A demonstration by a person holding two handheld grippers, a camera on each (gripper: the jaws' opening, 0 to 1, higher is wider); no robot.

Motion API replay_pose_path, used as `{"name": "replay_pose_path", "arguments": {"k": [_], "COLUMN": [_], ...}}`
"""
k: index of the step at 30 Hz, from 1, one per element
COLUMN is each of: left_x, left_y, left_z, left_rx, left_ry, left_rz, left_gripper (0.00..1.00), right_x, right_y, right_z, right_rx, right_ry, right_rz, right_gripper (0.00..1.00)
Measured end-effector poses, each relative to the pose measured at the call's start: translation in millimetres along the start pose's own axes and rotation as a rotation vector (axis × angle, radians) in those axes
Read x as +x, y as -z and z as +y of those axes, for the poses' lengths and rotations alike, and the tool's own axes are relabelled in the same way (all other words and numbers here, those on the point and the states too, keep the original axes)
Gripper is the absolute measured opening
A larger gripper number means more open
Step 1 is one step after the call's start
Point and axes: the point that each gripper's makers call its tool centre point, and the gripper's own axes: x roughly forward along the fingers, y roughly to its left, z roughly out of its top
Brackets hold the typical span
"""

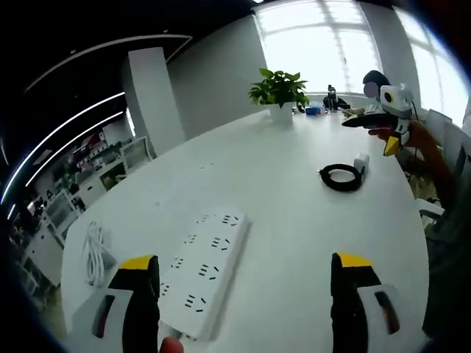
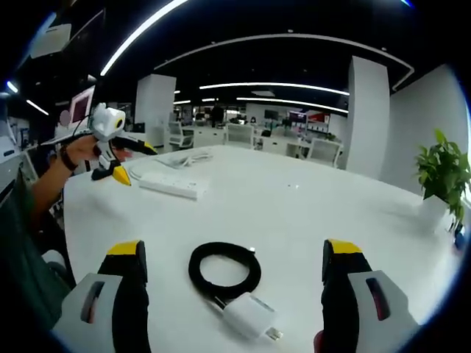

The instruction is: Straighten the power strip on the desk, plug the charger into it

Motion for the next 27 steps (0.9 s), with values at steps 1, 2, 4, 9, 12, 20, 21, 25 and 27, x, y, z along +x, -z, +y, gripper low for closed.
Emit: {"name": "replay_pose_path", "arguments": {"k": [1,2,4,9,12,20,21,25,27], "left_x": [0.2,1.1,2.9,7.6,10.1,15.7,16.0,19.0,20.4], "left_y": [0.0,0.1,1.0,1.8,3.1,1.8,0.8,-1.2,-1.0], "left_z": [0.6,2.0,4.1,7.4,6.6,10.4,10.8,13.1,14.7], "left_rx": [0.001,0.004,0.005,0.007,0.019,0.003,-0.002,-0.001,0.004], "left_ry": [0.000,0.001,0.003,0.012,0.027,0.056,0.059,0.063,0.064], "left_rz": [0.001,0.004,0.012,0.020,0.028,0.031,0.028,0.032,0.041], "left_gripper": [0.99,0.99,0.99,0.99,0.99,0.99,0.99,0.99,0.99], "right_x": [-0.1,-0.2,-0.4,-0.3,-0.8,0.1,0.4,2.0,2.5], "right_y": [0.0,0.3,1.0,2.5,1.7,4.9,5.0,4.7,3.9], "right_z": [0.1,0.0,-0.1,-0.5,-0.6,-0.8,-0.6,-0.2,-0.4], "right_rx": [0.001,0.001,0.002,0.005,0.005,0.011,0.012,0.012,0.011], "right_ry": [-0.001,-0.001,0.000,0.002,0.000,0.000,-0.001,-0.007,-0.009], "right_rz": [0.000,0.001,0.002,0.006,0.003,0.007,0.007,0.007,0.005], "right_gripper": [0.99,0.99,0.99,0.99,0.99,0.99,0.99,0.99,0.98]}}
